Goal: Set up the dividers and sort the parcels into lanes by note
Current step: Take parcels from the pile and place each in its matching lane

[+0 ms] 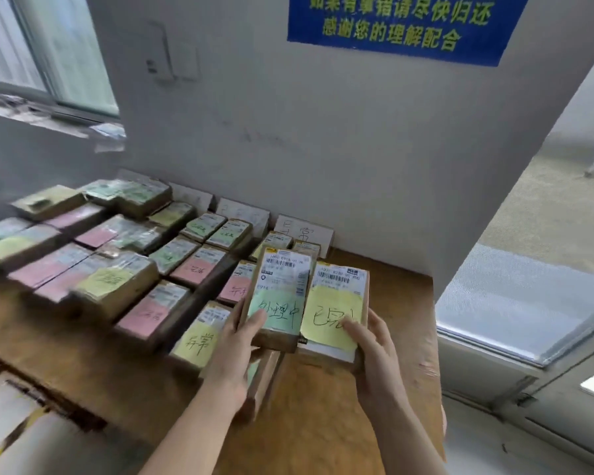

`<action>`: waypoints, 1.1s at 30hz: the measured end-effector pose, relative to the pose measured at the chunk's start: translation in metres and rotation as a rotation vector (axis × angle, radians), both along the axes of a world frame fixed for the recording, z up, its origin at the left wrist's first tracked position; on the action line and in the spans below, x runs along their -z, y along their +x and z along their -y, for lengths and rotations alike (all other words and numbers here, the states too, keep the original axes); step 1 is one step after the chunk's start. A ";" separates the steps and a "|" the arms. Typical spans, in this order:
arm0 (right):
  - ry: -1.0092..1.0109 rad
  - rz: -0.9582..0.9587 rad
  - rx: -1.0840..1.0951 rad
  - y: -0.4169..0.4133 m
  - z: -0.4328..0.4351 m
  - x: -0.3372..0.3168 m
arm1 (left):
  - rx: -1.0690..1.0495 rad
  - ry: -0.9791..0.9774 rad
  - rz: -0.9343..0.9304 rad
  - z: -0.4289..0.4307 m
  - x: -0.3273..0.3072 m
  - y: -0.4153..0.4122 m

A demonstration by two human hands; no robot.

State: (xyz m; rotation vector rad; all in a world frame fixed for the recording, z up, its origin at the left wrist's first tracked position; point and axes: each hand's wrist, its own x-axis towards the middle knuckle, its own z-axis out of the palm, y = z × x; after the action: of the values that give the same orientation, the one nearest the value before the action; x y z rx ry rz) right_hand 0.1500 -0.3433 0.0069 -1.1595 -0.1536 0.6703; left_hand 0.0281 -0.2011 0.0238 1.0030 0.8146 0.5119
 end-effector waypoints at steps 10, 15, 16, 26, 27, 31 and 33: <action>-0.018 -0.007 -0.172 -0.075 -0.089 -0.004 | -0.117 0.009 0.065 -0.065 -0.001 -0.103; -0.064 0.018 -0.141 -0.120 -0.150 -0.005 | -0.136 0.046 0.049 -0.121 0.003 -0.151; -0.073 0.009 -0.132 -0.129 -0.162 -0.004 | -0.132 0.049 0.036 -0.135 0.004 -0.160; -0.234 0.004 0.022 -0.183 -0.267 0.012 | -0.097 0.032 -0.072 -0.240 0.015 -0.212; -0.257 0.009 0.038 -0.183 -0.275 0.012 | -0.104 0.022 -0.075 -0.247 0.016 -0.213; -0.317 -0.005 0.073 -0.176 -0.308 0.017 | -0.131 -0.003 -0.084 -0.271 0.020 -0.211; -0.354 -0.014 0.080 -0.169 -0.323 0.024 | -0.142 -0.014 -0.094 -0.284 0.024 -0.206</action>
State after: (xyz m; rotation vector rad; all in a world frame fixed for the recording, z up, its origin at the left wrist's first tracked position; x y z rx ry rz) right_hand -0.0194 -0.0207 -0.0172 -1.4917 0.0259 0.6499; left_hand -0.1781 0.0828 -0.0004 0.9663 0.9769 0.5829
